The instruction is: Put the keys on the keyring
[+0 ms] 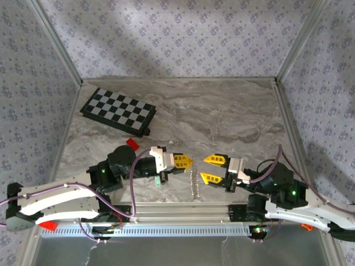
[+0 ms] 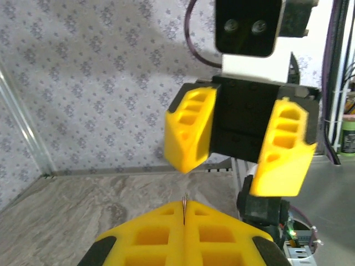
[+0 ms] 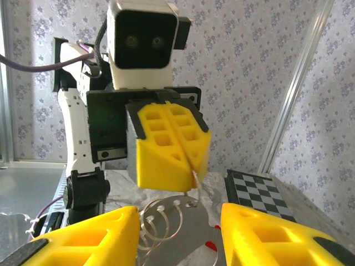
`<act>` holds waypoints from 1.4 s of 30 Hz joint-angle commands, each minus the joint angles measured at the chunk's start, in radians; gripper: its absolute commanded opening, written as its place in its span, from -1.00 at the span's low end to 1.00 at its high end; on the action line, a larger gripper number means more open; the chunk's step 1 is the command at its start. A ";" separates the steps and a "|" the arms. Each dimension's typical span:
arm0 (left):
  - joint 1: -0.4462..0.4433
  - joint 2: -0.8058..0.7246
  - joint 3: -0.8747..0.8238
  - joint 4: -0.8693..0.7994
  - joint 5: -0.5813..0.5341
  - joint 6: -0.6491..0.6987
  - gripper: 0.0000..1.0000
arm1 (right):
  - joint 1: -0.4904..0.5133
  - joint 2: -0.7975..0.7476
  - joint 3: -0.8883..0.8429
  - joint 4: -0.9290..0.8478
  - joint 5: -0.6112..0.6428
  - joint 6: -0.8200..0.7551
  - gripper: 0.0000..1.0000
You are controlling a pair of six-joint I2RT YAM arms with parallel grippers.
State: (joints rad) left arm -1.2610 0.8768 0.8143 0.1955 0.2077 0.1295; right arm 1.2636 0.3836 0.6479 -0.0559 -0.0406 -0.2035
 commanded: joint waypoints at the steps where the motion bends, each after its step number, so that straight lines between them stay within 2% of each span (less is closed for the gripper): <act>1: 0.010 -0.015 0.017 0.075 0.077 -0.012 -1.00 | 0.000 0.006 0.018 0.063 0.033 -0.011 -0.13; 7: 0.010 -0.016 0.003 0.102 0.094 -0.017 -1.00 | 0.000 0.011 -0.005 0.115 0.043 0.004 -0.19; 14: 0.009 -0.006 0.000 0.124 0.101 -0.025 -1.00 | -0.001 0.035 -0.001 0.116 -0.015 0.016 -0.22; 19: 0.009 0.009 0.007 0.120 0.113 -0.025 -1.00 | 0.000 0.047 0.002 0.107 -0.032 0.021 -0.32; 29: 0.011 0.010 0.046 0.011 0.120 0.013 -1.00 | -0.001 0.062 0.075 -0.080 -0.040 -0.003 -0.63; 42: 0.009 0.014 0.083 -0.087 0.139 0.038 -1.00 | -0.001 0.116 0.135 -0.192 -0.033 0.002 -0.60</act>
State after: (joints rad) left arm -1.2564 0.8993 0.8486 0.1139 0.3222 0.1493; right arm 1.2636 0.4980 0.7437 -0.2039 -0.0719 -0.2001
